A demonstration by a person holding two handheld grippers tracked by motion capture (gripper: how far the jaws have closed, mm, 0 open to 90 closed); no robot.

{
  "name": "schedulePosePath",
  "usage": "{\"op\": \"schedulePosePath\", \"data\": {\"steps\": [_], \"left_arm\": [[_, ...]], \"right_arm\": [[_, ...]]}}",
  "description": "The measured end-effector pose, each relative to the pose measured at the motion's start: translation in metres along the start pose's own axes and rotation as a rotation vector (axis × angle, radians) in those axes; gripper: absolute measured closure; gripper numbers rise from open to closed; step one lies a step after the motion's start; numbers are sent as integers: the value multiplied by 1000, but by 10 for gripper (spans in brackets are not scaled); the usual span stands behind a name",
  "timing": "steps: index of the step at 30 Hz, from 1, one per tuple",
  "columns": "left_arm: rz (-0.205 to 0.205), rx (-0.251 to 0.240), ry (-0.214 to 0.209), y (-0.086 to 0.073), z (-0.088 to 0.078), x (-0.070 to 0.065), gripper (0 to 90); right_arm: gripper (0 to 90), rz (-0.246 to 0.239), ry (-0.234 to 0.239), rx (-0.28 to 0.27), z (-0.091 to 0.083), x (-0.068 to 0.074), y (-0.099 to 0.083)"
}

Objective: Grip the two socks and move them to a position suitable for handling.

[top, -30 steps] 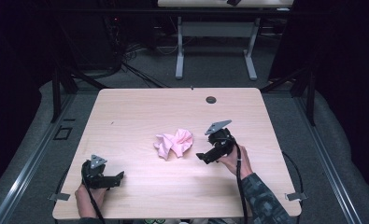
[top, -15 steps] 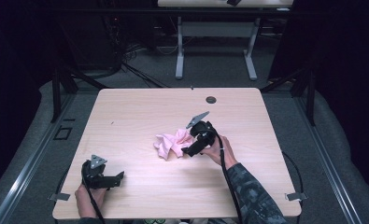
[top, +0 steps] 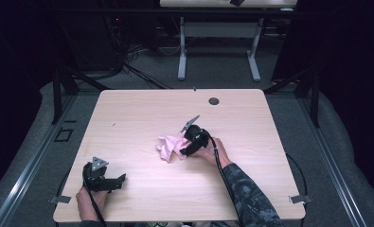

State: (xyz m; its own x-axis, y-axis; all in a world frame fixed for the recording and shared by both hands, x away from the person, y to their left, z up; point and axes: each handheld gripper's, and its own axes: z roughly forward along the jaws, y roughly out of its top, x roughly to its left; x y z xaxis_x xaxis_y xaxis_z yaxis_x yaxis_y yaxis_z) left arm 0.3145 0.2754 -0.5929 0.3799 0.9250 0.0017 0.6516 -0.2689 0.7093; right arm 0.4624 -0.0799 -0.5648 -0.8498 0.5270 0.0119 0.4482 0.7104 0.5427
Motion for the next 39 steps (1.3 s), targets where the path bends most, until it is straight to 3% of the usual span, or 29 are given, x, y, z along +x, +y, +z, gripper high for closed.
{"op": "schedulePosePath", "data": {"steps": [10, 11, 19, 28, 33, 39], "left_arm": [[0, 0, 0, 0, 0, 0, 0], [0, 0, 0, 0, 0, 0, 0], [0, 0, 0, 0, 0, 0, 0], [0, 0, 0, 0, 0, 0, 0], [0, -1, 1, 0, 0, 0, 0], [-1, 0, 1, 0, 0, 0, 0]], "right_arm": [[543, 14, -39, -13, -5, -3, -4], [613, 22, -52, -20, -5, -3, -5], [783, 44, -77, -49, -7, -6, -10], [810, 76, -64, -67, -14, -4, -15], [813, 90, -49, -107, -30, 1, -20], [813, 59, -52, -128, -59, 17, -29]]}}
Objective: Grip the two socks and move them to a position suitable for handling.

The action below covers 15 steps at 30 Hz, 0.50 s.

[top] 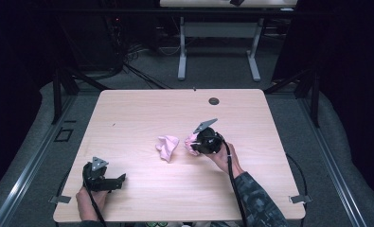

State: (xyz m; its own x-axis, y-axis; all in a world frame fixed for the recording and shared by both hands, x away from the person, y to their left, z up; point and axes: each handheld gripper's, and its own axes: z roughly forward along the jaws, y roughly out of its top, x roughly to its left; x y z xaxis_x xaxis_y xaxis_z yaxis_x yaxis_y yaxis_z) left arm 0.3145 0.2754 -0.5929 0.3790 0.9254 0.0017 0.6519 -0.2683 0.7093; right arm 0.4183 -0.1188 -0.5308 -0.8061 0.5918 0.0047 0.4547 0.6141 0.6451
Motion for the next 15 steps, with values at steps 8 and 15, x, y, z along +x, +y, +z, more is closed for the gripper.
{"op": "schedulePosePath", "data": {"steps": [8, 15], "left_arm": [[0, -1, 1, 0, 0, 0, 0], [-1, -1, 2, 0, 0, 0, 0]], "right_arm": [[809, -39, 2, -20, -27, 23, -13], [792, -57, 3, 18, -32, 39, -39]]}}
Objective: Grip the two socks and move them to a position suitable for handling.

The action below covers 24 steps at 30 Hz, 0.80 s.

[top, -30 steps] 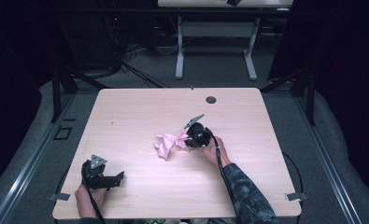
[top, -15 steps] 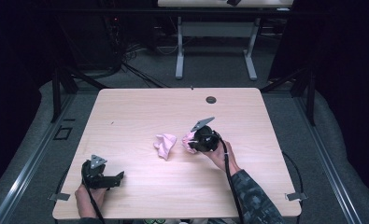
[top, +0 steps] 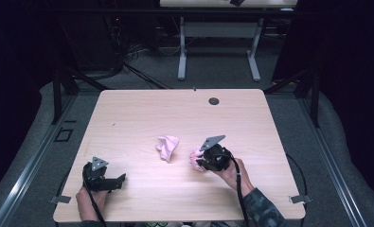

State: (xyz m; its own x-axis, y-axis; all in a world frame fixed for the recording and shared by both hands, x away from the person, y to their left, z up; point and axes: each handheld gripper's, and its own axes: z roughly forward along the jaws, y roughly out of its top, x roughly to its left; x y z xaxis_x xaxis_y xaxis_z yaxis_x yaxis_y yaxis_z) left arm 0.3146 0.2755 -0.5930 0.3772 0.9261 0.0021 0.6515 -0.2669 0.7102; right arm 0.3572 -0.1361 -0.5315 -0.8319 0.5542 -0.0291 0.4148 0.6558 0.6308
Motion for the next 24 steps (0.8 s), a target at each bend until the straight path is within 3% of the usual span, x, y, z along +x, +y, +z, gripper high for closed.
{"op": "schedulePosePath", "data": {"steps": [7, 10, 13, 15, 20, 24], "left_arm": [[0, 0, 0, 0, 0, 0, 0], [0, 0, 0, 0, 0, 0, 0], [0, 0, 0, 0, 0, 0, 0], [-1, 0, 0, 0, 0, 0, 0], [-1, -1, 1, 0, 0, 0, 0], [0, 0, 1, 0, 0, 0, 0]], "right_arm": [[745, 7, -11, 57, 10, 8, -25], [609, 25, -16, 60, 15, 9, -32], [553, 17, -26, 70, 11, 8, -32], [461, 22, -39, 44, 1, 9, -30], [344, 2, -54, 15, -14, 19, -24], [362, -44, -34, 21, -16, 36, -15]]}}
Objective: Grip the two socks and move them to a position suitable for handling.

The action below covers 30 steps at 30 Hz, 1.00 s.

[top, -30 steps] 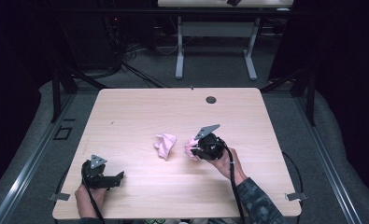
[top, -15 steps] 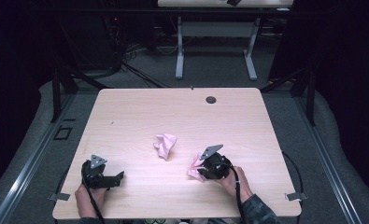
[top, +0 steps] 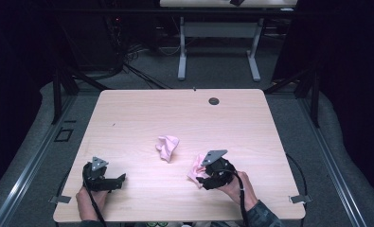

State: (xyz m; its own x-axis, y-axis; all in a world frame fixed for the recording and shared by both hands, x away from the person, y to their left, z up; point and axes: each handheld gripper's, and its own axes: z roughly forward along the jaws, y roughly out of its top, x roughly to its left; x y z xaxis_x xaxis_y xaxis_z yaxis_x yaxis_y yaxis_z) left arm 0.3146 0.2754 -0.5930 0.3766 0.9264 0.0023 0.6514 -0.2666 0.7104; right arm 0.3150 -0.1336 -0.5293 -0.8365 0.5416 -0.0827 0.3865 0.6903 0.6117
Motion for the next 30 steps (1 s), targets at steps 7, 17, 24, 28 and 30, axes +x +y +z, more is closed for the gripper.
{"op": "schedulePosePath", "data": {"steps": [7, 17, 24, 28, 30], "left_arm": [[1, 0, 0, 0, 0, 0, 0], [-2, -1, 2, 0, 0, 0, 1], [0, 0, 2, 0, 0, 0, 1], [-2, -2, 2, 0, 0, 0, 1], [-2, -2, 2, 0, 0, 0, 1]], "right_arm": [[570, -32, 27, 108, 36, 18, 5], [801, 3, 27, 76, 38, 14, -4], [841, 66, 62, 48, 37, 6, -9], [842, 111, 81, 12, 31, 0, -10], [842, 115, 83, 7, 29, 0, -10]]}}
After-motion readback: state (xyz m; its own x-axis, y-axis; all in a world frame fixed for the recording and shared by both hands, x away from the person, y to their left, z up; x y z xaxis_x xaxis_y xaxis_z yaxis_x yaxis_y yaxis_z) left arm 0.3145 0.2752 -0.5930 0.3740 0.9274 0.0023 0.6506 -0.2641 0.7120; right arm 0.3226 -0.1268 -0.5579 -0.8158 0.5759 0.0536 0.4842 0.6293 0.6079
